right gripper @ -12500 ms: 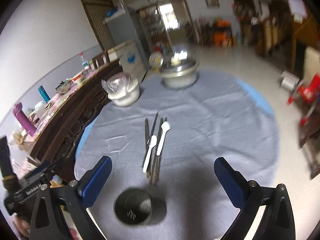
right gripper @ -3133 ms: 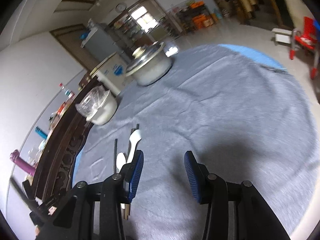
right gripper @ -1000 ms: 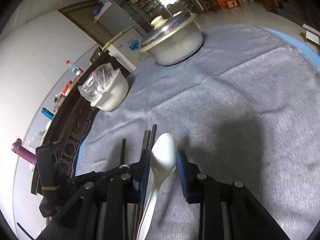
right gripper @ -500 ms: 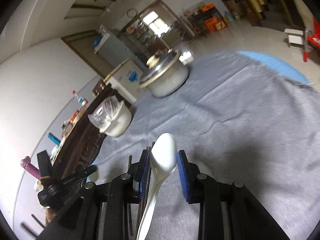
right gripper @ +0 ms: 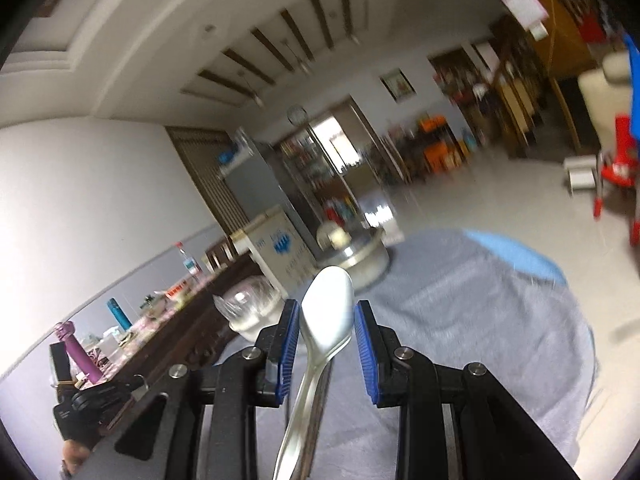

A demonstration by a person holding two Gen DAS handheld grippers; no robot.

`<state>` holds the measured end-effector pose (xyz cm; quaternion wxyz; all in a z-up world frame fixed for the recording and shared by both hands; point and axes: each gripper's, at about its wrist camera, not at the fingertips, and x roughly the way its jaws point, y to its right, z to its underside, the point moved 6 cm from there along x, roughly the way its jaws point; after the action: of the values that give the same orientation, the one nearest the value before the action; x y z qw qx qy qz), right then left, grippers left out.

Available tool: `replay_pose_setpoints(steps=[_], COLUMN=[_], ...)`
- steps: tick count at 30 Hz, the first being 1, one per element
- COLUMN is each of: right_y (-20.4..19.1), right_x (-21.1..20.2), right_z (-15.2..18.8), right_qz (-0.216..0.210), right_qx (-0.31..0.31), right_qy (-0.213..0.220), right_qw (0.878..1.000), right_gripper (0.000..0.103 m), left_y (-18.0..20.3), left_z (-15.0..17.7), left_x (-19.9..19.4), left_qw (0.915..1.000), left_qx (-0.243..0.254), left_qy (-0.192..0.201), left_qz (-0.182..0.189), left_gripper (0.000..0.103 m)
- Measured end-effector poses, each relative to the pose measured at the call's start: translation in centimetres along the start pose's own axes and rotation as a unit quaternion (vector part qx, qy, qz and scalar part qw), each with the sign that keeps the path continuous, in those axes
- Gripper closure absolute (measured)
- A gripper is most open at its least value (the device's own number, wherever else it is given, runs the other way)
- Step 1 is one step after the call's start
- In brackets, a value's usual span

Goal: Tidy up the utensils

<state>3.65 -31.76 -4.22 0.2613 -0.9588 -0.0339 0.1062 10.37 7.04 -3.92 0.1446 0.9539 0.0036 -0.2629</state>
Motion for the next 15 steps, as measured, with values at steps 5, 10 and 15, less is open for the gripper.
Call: replay_pose_setpoints(steps=[5, 10, 15], right_y=[-4.0, -6.9, -8.9], right_x=[-3.3, -3.9, -4.0], right_z=[-0.2, 1.5, 3.6], right_qz=[-0.025, -0.035, -0.027], right_qx=[-0.037, -0.067, -0.1], right_qy=[0.043, 0.05, 0.061], right_qw=[0.998, 0.996, 0.993], right_gripper=[0.073, 0.073, 0.073], left_y=[1.1, 3.4, 6.3], left_z=[-0.2, 0.9, 2.3], left_x=[-5.0, -8.0, -9.1], left_qw=[0.9984, 0.994, 0.9877], left_qx=[-0.006, 0.002, 0.03], left_qy=[0.049, 0.063, 0.094], left_qz=[0.027, 0.089, 0.121], left_gripper=[0.096, 0.096, 0.096])
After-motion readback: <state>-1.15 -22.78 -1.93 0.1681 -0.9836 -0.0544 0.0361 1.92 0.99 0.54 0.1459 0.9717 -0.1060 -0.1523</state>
